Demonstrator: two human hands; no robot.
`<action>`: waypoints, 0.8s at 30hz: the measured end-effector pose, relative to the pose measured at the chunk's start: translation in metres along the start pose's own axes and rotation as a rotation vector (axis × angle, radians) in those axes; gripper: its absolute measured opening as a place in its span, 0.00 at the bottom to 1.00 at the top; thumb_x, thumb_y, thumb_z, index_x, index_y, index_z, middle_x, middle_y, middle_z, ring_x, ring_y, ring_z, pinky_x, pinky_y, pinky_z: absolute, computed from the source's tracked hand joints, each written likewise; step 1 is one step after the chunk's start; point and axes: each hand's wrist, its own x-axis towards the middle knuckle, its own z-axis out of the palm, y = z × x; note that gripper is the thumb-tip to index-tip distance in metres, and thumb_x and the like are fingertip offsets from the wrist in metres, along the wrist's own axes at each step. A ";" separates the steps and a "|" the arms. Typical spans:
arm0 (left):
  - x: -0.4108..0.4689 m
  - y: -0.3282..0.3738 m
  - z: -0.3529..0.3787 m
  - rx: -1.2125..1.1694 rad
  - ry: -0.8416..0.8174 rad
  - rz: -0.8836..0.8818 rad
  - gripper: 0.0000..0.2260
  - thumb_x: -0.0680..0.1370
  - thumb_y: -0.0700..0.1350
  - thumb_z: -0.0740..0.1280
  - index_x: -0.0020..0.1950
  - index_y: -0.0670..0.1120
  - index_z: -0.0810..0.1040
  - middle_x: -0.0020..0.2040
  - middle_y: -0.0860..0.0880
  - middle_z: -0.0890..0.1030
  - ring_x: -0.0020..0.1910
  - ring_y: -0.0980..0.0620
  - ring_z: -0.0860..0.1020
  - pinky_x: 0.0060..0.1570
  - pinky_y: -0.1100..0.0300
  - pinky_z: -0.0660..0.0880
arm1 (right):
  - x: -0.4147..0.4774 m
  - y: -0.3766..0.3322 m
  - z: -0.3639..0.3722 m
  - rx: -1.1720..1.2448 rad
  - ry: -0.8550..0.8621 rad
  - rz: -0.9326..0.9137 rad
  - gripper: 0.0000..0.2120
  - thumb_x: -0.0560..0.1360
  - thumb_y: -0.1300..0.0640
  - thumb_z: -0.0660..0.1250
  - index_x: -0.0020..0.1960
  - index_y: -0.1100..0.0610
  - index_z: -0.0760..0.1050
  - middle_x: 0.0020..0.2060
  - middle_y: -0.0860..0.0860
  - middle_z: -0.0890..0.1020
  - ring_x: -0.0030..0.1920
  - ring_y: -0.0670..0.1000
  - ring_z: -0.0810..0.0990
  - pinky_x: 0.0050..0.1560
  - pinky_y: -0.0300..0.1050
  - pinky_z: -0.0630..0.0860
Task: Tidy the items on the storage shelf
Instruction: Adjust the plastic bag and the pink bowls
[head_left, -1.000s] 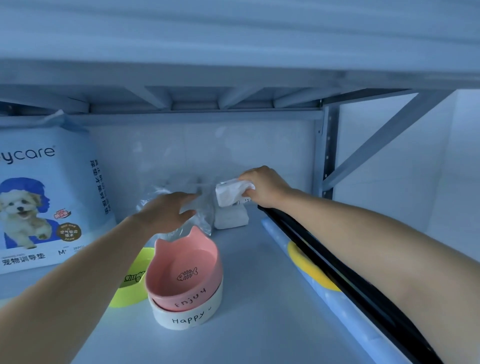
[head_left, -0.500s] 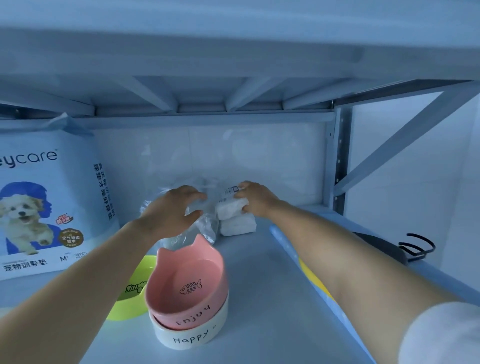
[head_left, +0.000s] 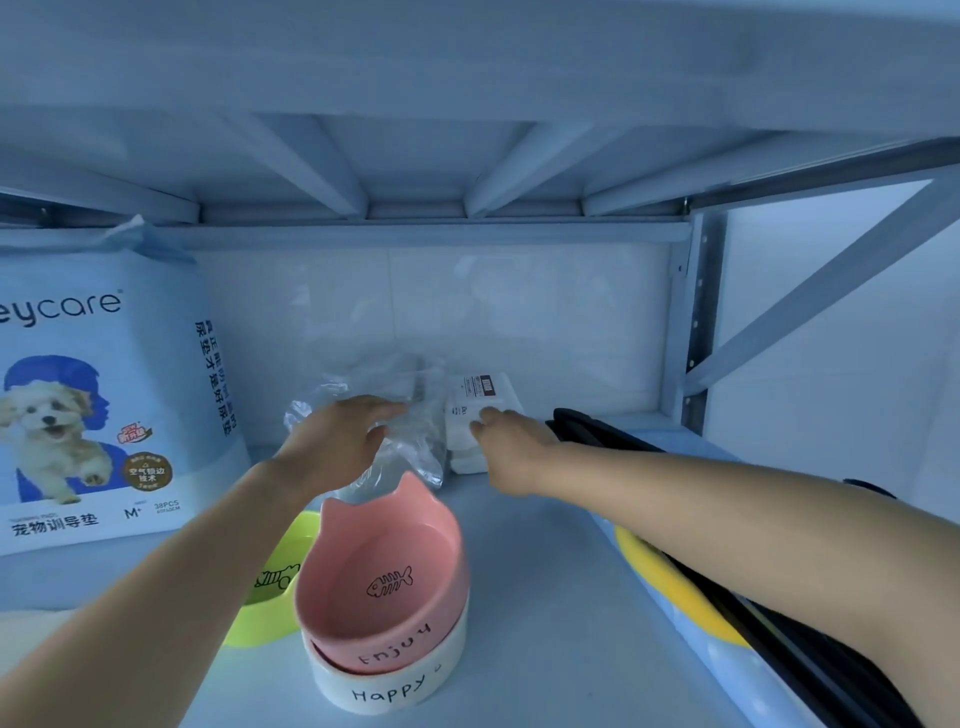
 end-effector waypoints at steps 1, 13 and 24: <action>0.000 -0.001 0.001 -0.001 0.003 0.008 0.18 0.80 0.39 0.59 0.68 0.52 0.72 0.67 0.53 0.74 0.66 0.51 0.71 0.66 0.60 0.65 | 0.000 -0.002 0.001 0.022 -0.027 0.007 0.15 0.70 0.67 0.61 0.56 0.63 0.69 0.55 0.56 0.69 0.54 0.58 0.73 0.37 0.46 0.65; -0.004 -0.002 0.000 -0.070 -0.033 0.044 0.20 0.80 0.36 0.56 0.71 0.50 0.69 0.70 0.53 0.70 0.69 0.53 0.68 0.69 0.63 0.60 | 0.014 0.017 -0.009 0.124 -0.253 -0.017 0.35 0.74 0.65 0.55 0.77 0.58 0.43 0.77 0.50 0.44 0.75 0.53 0.52 0.69 0.45 0.62; -0.070 0.016 -0.025 -0.235 0.108 0.131 0.17 0.75 0.42 0.67 0.61 0.59 0.76 0.59 0.64 0.73 0.56 0.72 0.68 0.53 0.83 0.59 | -0.041 -0.012 -0.052 0.540 0.164 -0.249 0.17 0.76 0.57 0.64 0.64 0.53 0.74 0.63 0.45 0.76 0.63 0.43 0.71 0.57 0.27 0.61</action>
